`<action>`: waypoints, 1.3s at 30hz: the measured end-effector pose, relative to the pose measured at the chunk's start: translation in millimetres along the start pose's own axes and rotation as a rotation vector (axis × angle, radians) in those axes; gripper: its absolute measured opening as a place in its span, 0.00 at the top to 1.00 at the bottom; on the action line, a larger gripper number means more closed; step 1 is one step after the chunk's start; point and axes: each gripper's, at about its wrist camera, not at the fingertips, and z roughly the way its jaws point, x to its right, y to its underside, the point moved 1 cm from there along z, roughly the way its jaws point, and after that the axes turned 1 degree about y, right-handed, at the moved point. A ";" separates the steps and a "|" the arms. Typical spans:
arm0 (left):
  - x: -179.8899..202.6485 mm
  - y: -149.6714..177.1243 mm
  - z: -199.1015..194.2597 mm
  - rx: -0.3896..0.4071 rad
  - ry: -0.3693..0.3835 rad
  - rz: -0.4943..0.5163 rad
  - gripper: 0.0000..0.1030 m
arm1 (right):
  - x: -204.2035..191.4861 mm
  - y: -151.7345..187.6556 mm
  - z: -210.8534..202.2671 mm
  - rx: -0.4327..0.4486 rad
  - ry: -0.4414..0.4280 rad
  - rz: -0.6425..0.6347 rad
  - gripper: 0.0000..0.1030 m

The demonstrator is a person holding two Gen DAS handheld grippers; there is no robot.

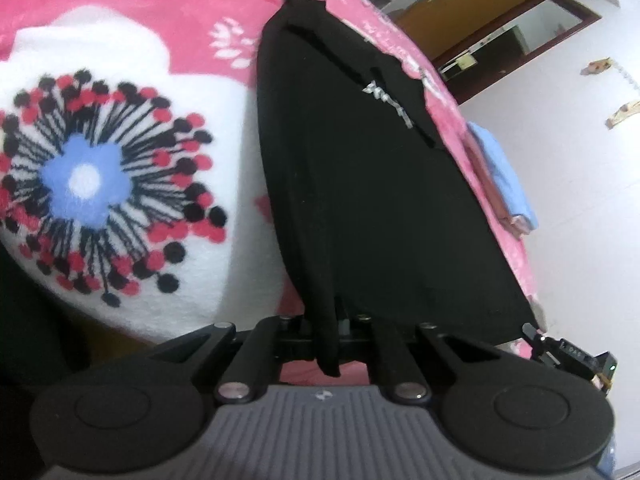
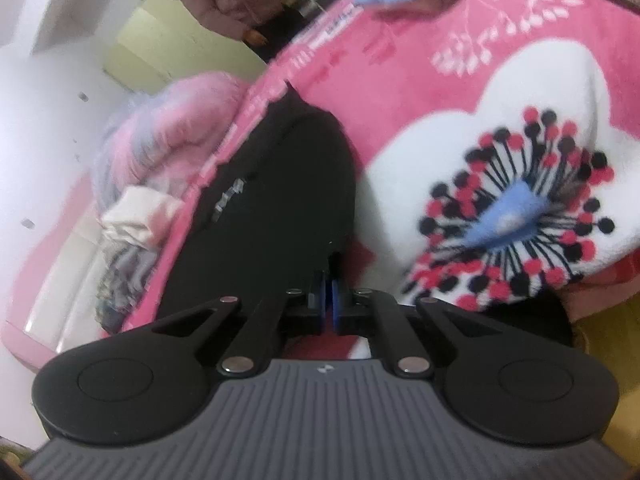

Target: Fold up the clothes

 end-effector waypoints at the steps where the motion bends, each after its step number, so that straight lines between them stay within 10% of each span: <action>1: 1.3 -0.6 -3.2 0.008 0.012 -0.004 0.95 | -1.9 -0.9 -2.0 0.014 -0.012 0.003 0.99; 19: 21.4 -90.3 -31.1 0.198 0.195 -0.019 0.95 | -47.7 -75.3 23.6 0.137 -0.206 0.015 0.99; 39: -8.1 -304.4 64.0 0.351 0.155 -0.069 0.95 | -87.3 -255.9 223.7 0.185 -0.267 -0.006 0.99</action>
